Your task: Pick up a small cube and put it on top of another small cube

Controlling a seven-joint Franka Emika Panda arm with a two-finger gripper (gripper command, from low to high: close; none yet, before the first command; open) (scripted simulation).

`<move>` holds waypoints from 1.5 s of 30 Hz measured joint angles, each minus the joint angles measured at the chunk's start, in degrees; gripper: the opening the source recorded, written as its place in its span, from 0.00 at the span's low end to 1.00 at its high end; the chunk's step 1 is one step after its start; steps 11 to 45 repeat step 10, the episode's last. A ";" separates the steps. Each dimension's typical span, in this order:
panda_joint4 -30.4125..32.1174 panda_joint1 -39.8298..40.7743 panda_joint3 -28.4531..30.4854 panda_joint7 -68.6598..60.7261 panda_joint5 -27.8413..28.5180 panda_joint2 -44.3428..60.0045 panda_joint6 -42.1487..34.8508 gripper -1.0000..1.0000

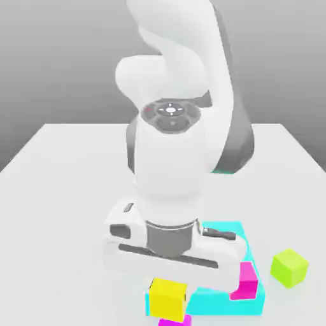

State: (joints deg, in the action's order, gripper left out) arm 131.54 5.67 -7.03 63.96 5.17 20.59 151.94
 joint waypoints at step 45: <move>0.18 0.31 -0.63 -0.94 -1.20 -4.50 -4.30 1.00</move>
